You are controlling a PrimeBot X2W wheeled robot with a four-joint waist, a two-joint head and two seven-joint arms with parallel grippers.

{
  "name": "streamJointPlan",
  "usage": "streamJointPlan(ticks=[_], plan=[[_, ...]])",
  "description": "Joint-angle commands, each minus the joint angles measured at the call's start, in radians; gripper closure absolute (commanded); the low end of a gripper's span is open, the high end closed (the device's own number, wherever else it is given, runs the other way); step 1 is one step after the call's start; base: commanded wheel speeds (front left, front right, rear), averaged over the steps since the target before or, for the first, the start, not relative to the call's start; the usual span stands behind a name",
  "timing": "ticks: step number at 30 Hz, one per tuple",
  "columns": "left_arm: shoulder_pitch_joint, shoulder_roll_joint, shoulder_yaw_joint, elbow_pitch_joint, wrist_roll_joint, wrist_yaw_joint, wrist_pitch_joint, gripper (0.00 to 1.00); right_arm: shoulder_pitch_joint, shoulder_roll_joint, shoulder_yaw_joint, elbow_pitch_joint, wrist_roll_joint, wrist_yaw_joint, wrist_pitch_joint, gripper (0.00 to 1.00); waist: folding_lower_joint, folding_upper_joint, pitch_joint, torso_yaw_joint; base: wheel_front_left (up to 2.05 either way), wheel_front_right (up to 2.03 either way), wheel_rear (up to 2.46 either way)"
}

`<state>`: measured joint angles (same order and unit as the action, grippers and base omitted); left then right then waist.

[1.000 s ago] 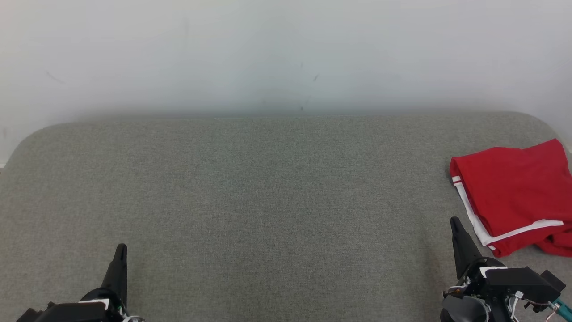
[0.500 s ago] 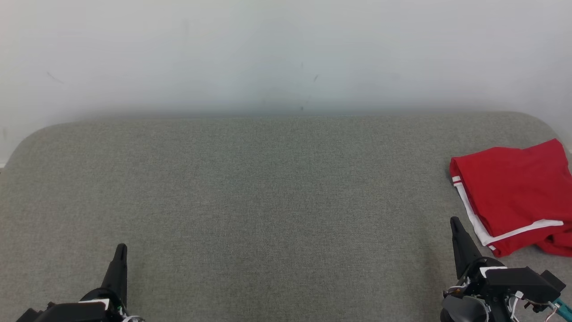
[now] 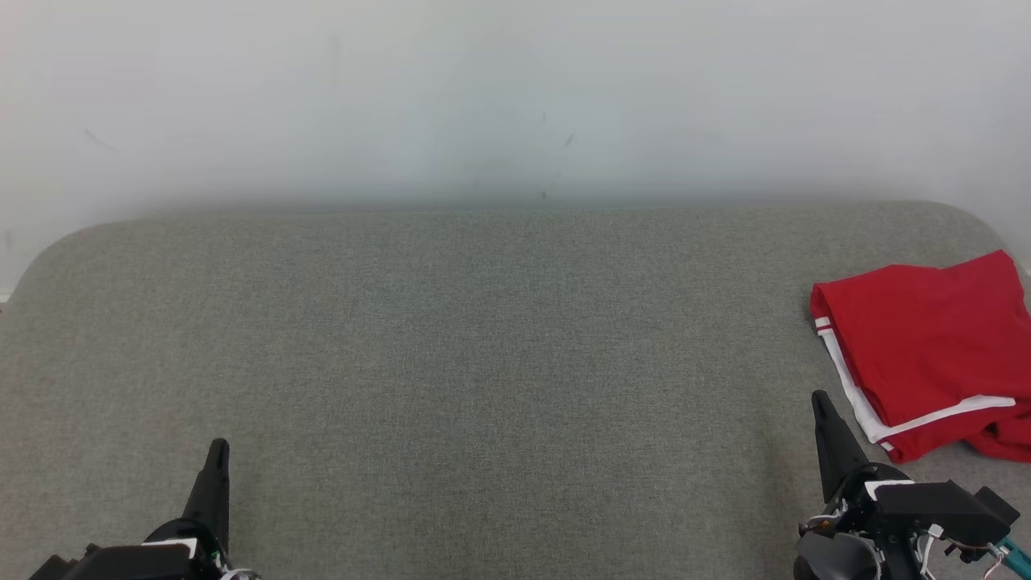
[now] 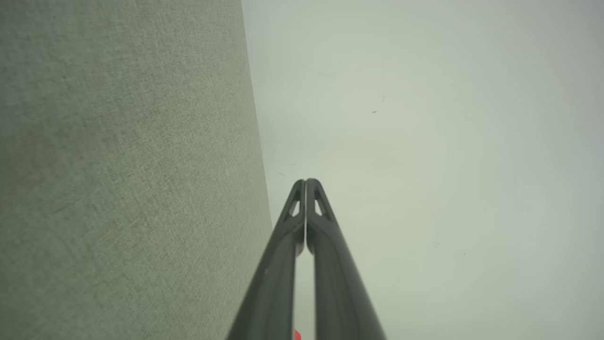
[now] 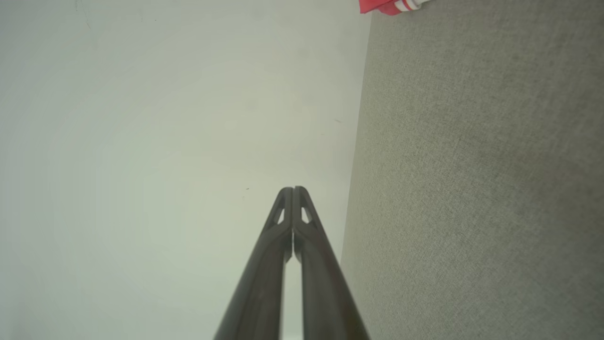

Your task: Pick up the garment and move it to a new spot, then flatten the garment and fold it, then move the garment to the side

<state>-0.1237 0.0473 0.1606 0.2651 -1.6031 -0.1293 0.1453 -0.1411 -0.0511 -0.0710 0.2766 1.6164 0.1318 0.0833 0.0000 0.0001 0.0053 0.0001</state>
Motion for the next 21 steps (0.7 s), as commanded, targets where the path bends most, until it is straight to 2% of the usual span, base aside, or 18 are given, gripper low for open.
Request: streamJointPlan(ticks=[1,21], plan=[[-0.004,0.006,0.001,-0.001,-0.005,-0.003,0.002,1.00,-0.001,0.002,-0.001,0.000,-0.001,-0.002,0.002,1.00,0.0000,-0.0001,0.000,0.000,0.00,0.00,0.00],[-0.004,0.006,0.001,-0.001,-0.005,-0.003,0.002,1.00,-0.001,0.002,-0.001,0.000,-0.001,-0.002,0.002,1.00,0.0000,-0.0001,0.000,0.000,0.00,0.00,0.00]])
